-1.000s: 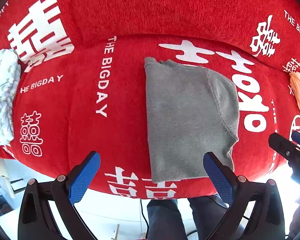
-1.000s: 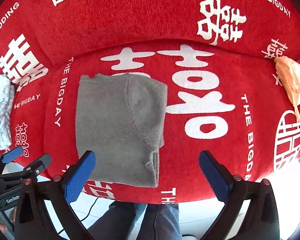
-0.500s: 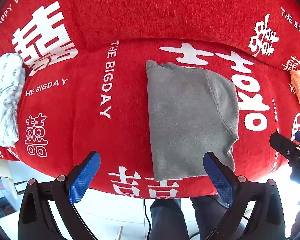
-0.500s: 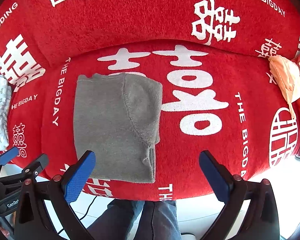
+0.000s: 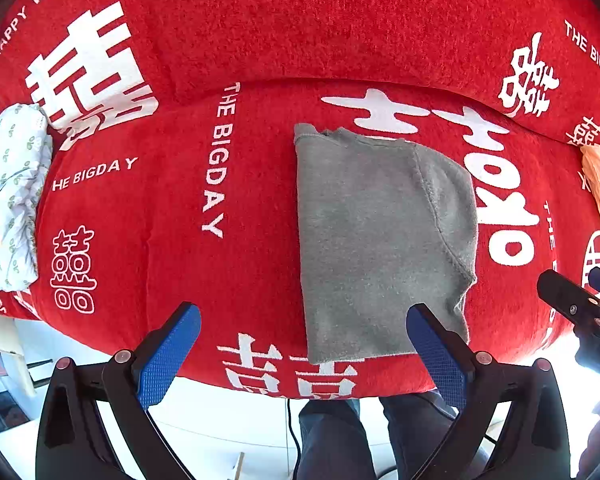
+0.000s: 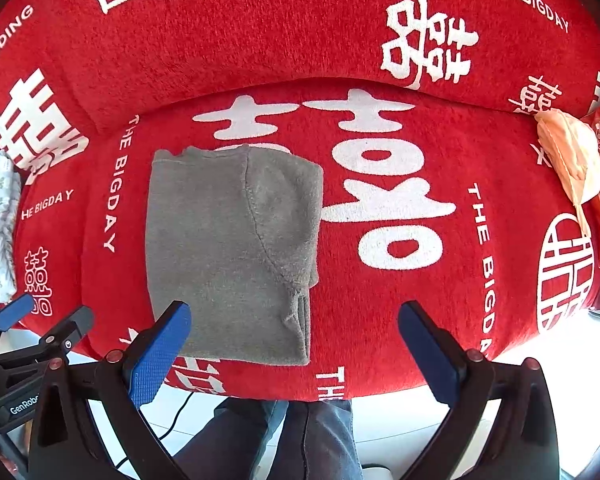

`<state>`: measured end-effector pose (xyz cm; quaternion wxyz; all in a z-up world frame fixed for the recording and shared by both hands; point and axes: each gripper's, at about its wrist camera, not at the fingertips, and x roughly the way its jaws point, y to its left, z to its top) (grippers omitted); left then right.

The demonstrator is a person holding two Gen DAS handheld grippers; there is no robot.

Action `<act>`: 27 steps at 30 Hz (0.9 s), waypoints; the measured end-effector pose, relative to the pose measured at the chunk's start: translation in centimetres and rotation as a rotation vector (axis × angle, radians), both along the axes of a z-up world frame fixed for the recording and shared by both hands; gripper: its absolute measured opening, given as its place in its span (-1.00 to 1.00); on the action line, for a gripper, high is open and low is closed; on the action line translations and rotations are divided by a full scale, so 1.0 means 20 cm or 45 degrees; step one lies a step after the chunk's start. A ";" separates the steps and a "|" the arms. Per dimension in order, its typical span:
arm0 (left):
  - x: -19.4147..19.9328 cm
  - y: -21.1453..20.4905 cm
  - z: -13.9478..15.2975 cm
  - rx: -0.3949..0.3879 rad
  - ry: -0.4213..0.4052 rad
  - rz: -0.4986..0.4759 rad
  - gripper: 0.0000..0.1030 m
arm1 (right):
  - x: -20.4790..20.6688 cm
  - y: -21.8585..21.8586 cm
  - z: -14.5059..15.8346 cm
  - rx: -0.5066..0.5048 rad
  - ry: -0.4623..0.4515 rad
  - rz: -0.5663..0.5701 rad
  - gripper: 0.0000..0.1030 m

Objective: Fold small clothes

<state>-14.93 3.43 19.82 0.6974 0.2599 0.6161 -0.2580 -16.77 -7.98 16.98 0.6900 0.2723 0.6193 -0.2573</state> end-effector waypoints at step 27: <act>0.00 0.00 0.01 -0.006 -0.012 0.042 1.00 | 0.02 0.00 0.01 -0.014 0.006 0.017 1.00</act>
